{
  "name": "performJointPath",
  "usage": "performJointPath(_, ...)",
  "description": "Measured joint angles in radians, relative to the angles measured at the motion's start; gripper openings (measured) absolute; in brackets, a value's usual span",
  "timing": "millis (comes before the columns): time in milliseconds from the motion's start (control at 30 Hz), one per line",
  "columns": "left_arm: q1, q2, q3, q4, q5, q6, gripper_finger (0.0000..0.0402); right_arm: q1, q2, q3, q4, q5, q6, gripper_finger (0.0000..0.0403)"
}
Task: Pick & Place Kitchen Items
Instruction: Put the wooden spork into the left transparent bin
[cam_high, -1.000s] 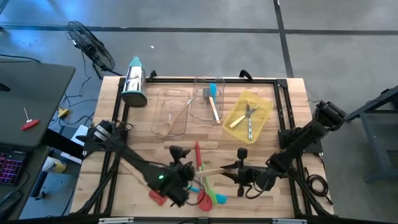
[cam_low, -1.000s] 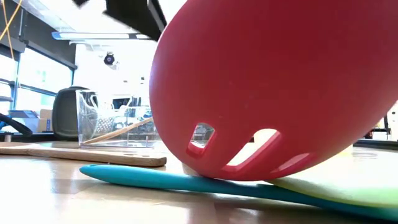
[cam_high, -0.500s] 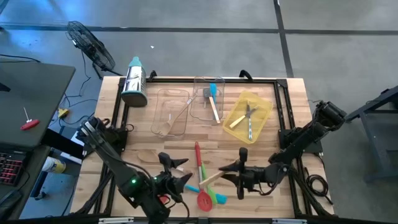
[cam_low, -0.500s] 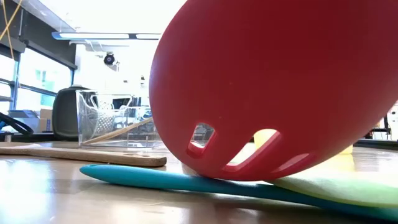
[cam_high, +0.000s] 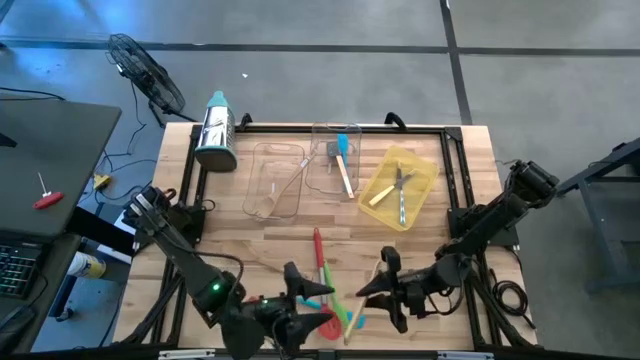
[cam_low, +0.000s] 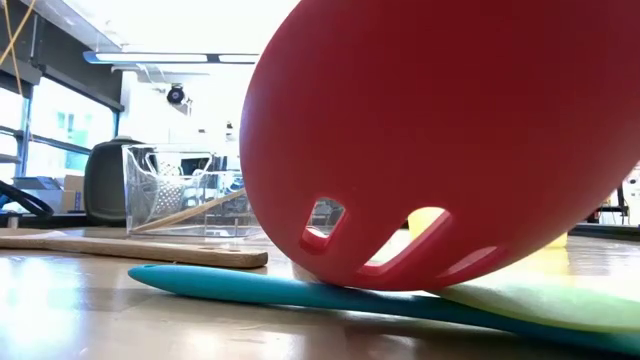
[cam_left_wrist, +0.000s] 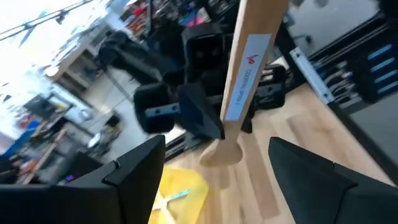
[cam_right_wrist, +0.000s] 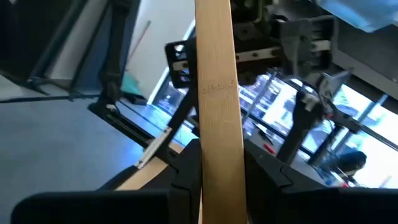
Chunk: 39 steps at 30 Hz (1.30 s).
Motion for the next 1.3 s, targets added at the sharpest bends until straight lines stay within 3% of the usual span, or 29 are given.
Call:
performJointPath(200,0.081,0.000,0.000,0.025,0.222,-0.008,0.0283,-0.020,-0.001,0.000,0.001,-0.016,0.006,0.0073)
performJointPath(333,0.118,0.000,0.000,0.018,0.263,-0.014,0.0283,-0.019,-0.001,0.000,-0.006,-0.016,0.008,0.0073)
performJointPath(533,0.143,0.003,0.000,0.042,0.436,-0.032,0.0283,-0.019,-0.001,0.000,-0.008,0.013,0.007,0.0073)
performJointPath(767,0.142,0.010,0.000,0.072,0.482,-0.032,0.0283,-0.037,-0.002,0.000,-0.022,0.048,0.006,0.0073)
performJointPath(1300,0.174,0.045,-0.004,0.068,0.479,-0.030,0.0281,-0.064,-0.002,0.000,-0.041,0.042,0.027,0.0073)
